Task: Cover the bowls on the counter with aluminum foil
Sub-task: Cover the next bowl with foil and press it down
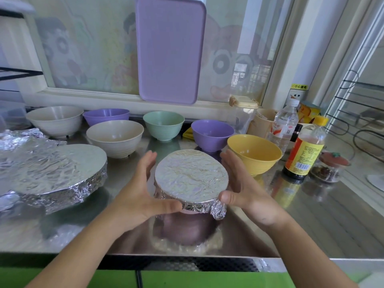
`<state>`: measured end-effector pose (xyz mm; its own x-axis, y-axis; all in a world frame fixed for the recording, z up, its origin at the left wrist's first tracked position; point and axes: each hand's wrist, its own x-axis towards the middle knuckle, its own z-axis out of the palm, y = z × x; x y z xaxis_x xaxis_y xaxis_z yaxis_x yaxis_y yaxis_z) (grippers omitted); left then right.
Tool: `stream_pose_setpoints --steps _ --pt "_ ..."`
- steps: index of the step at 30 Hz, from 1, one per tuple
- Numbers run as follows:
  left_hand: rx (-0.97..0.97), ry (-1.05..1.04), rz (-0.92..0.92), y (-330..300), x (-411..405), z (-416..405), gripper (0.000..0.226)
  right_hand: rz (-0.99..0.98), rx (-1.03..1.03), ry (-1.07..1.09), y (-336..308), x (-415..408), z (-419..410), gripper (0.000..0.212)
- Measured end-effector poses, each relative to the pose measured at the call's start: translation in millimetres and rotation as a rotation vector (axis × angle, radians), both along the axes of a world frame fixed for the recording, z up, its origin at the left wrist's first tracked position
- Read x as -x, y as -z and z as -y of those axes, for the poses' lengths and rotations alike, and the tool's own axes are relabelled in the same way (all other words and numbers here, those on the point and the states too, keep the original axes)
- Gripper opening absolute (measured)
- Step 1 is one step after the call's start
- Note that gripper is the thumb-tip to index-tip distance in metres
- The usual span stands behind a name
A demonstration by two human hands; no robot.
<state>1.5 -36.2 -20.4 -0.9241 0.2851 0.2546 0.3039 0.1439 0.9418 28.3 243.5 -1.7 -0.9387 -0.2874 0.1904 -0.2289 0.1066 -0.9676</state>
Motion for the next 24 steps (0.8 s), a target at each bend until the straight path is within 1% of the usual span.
stream_pose_setpoints --steps 5,8,10,14,16,17,19,20,22,24 --pt "-0.004 0.049 0.028 0.4 5.3 -15.2 0.177 0.022 -0.029 0.001 3.9 5.7 10.3 0.162" --pt "-0.013 0.040 0.042 0.1 1.6 -16.8 0.177 0.012 -0.030 -0.014 8.2 6.3 10.2 0.166" --pt "-0.007 0.017 0.057 3.3 0.8 -17.3 0.174 0.023 -0.031 -0.036 9.5 6.6 9.5 0.163" --pt "-0.017 -0.010 0.042 10.4 1.3 -18.1 0.166 0.021 -0.069 -0.038 8.9 5.7 11.1 0.145" --pt "-0.019 -0.007 0.033 12.3 0.7 -18.3 0.165 0.007 -0.062 -0.059 8.6 5.5 7.9 0.127" --pt "-0.021 -0.003 0.035 13.3 0.6 -17.4 0.165 0.016 -0.071 -0.077 7.4 3.3 4.7 0.122" --pt "-0.014 0.006 0.039 12.9 0.4 -15.3 0.165 0.023 -0.125 -0.056 8.0 8.8 -4.2 0.120" --pt "-0.006 0.010 0.039 12.3 0.7 -13.6 0.165 0.017 -0.136 -0.045 6.4 11.1 -6.4 0.114" --pt "0.013 0.026 0.038 7.8 -0.2 -11.3 0.167 -0.030 -0.114 0.000 -0.6 19.3 -6.5 0.096" --pt "0.029 0.053 0.032 2.3 -0.5 -8.6 0.166 -0.017 -0.044 0.076 -18.2 25.6 0.5 0.078"
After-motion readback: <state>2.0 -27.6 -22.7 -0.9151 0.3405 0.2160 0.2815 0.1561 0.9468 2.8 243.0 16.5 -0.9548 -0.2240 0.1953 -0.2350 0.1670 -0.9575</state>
